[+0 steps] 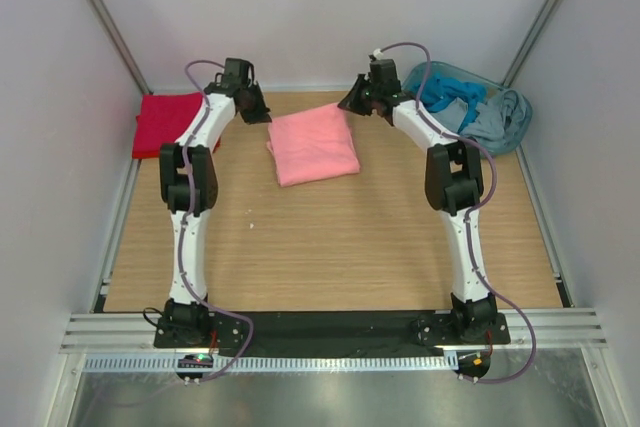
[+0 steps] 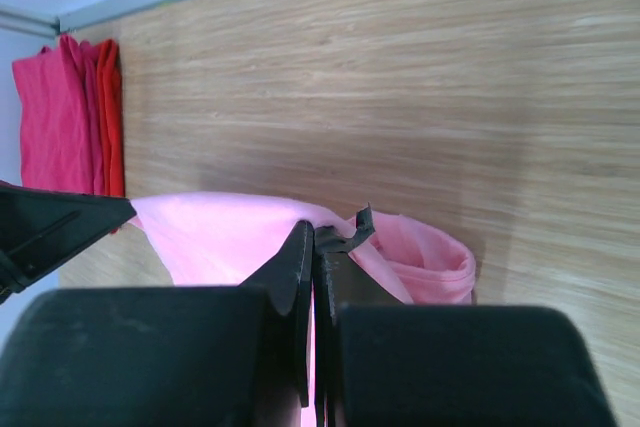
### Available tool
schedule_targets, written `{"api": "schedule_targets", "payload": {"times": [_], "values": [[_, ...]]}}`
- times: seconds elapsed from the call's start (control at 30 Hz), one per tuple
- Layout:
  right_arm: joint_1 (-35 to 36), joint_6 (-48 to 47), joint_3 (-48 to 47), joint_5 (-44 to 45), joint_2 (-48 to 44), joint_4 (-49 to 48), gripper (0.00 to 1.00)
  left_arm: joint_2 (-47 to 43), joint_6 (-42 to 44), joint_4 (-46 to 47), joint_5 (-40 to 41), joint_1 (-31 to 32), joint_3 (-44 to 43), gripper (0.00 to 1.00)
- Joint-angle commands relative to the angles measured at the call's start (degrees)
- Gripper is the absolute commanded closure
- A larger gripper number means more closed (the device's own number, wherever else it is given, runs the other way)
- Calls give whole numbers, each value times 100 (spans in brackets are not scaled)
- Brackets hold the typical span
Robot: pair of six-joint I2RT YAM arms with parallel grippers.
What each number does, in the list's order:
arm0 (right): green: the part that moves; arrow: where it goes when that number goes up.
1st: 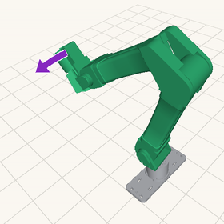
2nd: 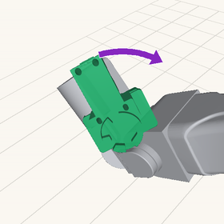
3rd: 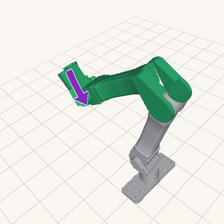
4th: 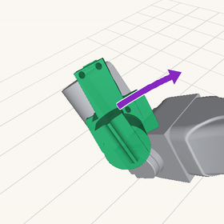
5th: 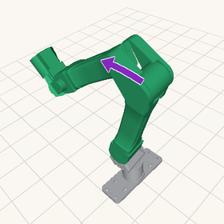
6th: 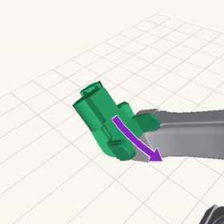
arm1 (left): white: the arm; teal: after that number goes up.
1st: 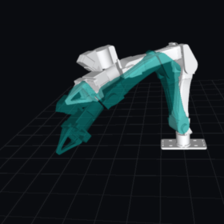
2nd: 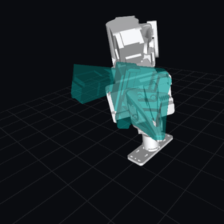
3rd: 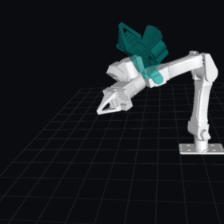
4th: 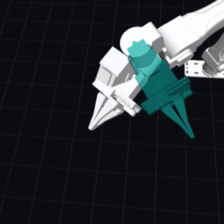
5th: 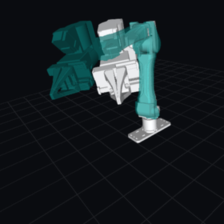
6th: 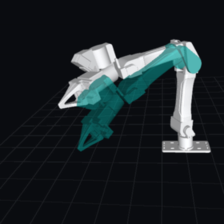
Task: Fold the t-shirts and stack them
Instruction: Fold the tshirt
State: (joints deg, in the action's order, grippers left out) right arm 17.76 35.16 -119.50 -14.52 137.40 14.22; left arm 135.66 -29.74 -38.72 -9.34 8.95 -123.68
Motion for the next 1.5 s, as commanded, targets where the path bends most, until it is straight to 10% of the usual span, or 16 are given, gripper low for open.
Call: {"api": "schedule_targets", "payload": {"times": [0.0, 0.2, 0.33, 0.63, 1.17, 1.47], "values": [[-79, 140, 94, 283, -144, -534, 99, 434, -401, 496, -357, -69, -341, 100], [-194, 176, -240, -101, 243, -341, 72, 902, -647, 453, -270, -174, -886, 98], [-326, 88, -179, -217, 77, -43, 52, 717, -542, 418, -129, -315, -939, 68], [-352, -729, 409, -938, -749, 1320, 38, -757, -296, 163, -384, -166, 403, 59], [-255, -1038, 3527, -771, -1787, 628, 67, -1867, -498, 1103, -965, 661, 3744, 59], [-80, -871, 4813, -481, -2736, 396, 79, -2288, -287, 542, -314, 652, 3755, 58]]}}
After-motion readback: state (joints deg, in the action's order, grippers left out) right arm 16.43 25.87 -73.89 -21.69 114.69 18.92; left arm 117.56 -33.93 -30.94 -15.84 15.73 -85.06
